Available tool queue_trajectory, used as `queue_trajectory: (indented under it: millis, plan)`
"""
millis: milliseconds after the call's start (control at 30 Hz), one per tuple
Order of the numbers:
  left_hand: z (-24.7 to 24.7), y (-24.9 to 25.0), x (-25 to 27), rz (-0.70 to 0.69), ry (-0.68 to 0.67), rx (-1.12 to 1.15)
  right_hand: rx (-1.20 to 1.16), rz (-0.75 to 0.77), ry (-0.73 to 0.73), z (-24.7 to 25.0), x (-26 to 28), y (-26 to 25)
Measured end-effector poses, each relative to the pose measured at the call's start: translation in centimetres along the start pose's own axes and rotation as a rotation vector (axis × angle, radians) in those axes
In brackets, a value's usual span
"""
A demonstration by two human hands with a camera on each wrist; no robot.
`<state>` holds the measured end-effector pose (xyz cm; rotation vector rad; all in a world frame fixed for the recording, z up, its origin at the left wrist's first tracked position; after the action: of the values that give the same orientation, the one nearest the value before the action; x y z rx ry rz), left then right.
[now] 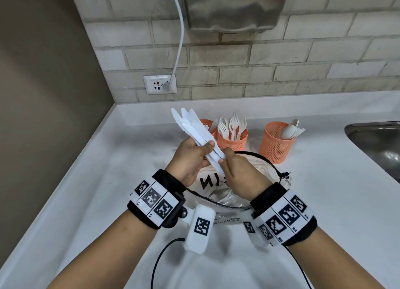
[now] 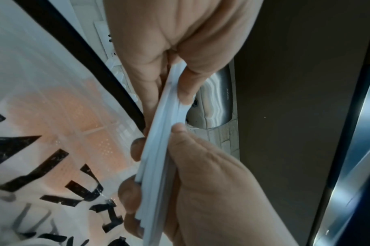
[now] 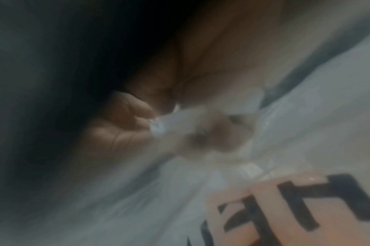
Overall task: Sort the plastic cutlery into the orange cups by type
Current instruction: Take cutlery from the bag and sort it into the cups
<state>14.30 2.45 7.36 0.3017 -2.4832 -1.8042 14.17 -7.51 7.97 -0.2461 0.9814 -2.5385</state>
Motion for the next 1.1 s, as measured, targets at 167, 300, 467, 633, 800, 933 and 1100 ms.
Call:
queue_trajectory:
  millis: [167,300,467,633,800,933,1100]
  plan:
    - [0.4,0.5,-0.3,0.024,-0.031,0.026,0.022,0.025,-0.008,0.3,-0.3,-0.3]
    - [0.6,1.2,-0.6,0.015,-0.069,-0.022,-0.046,0.026,-0.058,0.3,-0.3,-0.3]
    - [2.2,2.4,-1.2,-0.038,0.004,-0.047,-0.027,0.016,-0.028,1.2,-0.2,0.6]
    - [3.6,3.3,-1.4,-0.109,0.089,0.012,-0.053,-0.024,0.054,2.4,-0.2,1.9]
    - [4.4,5.0,-2.2,-0.19,0.16,0.13,-0.034,0.026,0.215,5.4,0.7,1.3]
    - [5.6,7.3,-3.8,-0.311,0.242,0.162,0.005,0.068,0.297,8.8,0.9,-0.2]
    - [6.5,8.1,-6.1,-0.371,0.31,0.113,0.001,0.087,0.335,12.7,0.0,-2.0]
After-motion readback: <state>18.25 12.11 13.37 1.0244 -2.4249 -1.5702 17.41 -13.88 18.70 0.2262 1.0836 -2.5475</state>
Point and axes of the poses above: each hand's wrist, its own x-axis away from the middle knuckle, its own z-axis out of the back of the hand, y = z × x, the point moved 7 cm from there along -x, towards the middle knuckle, and after that the axes turned 12 degrees about -z, right-handed, at the moved point
